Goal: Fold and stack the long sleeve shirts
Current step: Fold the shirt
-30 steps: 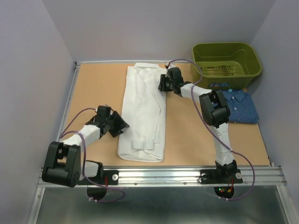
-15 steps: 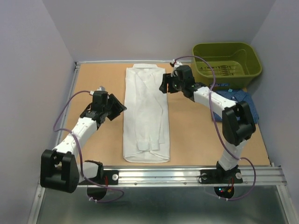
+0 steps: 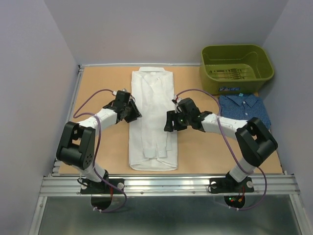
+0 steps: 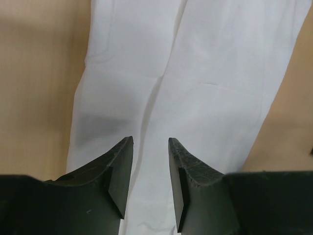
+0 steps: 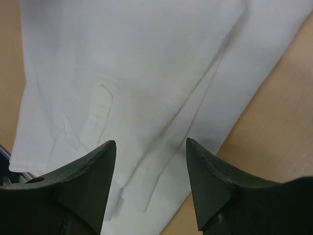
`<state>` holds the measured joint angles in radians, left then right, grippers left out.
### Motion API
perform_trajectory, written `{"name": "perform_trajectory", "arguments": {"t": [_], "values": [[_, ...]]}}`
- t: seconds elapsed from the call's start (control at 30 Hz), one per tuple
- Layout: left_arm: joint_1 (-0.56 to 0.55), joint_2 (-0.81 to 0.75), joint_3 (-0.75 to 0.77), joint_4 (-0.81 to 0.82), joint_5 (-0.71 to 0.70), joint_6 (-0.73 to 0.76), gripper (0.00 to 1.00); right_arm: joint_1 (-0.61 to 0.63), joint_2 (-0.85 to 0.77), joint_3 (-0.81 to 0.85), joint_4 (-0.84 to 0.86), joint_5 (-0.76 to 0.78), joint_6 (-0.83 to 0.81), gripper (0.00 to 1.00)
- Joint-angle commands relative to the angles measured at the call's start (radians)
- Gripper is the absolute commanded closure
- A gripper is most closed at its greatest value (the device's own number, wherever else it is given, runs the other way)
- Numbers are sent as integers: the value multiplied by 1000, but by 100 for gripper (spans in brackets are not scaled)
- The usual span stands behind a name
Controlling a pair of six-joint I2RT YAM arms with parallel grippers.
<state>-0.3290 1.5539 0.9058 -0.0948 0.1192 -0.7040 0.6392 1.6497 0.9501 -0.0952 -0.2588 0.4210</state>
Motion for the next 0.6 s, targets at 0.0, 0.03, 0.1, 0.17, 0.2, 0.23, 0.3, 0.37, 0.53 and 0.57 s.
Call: {"name": "perform_trajectory", "arguments": {"t": [0.0, 0.03, 0.1, 0.17, 0.2, 0.23, 0.3, 0.37, 0.53, 0.57], "values": [[-30, 37, 27, 23, -46, 17, 54, 10, -80, -57, 49, -4, 38, 36], [-39, 46, 25, 29, -49, 15, 54, 10, -85, -77, 51, 1, 38, 36], [-50, 67, 22, 29, -49, 17, 55, 11, -90, -97, 55, 3, 36, 36], [-67, 81, 19, 32, -50, 14, 55, 10, -91, -106, 57, 4, 36, 36], [-70, 84, 19, 33, -55, 14, 55, 10, -93, -109, 58, 4, 36, 36], [-71, 90, 19, 36, -62, 11, 55, 11, -91, -112, 60, 6, 36, 36], [-73, 103, 19, 38, -64, 9, 55, 11, -93, -117, 61, 7, 36, 36], [-76, 110, 21, 38, -64, 3, 57, 11, -93, -119, 63, 9, 36, 36], [-96, 91, 19, 37, -66, -12, 68, 11, -97, -126, 65, 18, 30, 35], [-99, 84, 21, 37, -69, -15, 74, 11, -97, -128, 66, 21, 30, 36]]}}
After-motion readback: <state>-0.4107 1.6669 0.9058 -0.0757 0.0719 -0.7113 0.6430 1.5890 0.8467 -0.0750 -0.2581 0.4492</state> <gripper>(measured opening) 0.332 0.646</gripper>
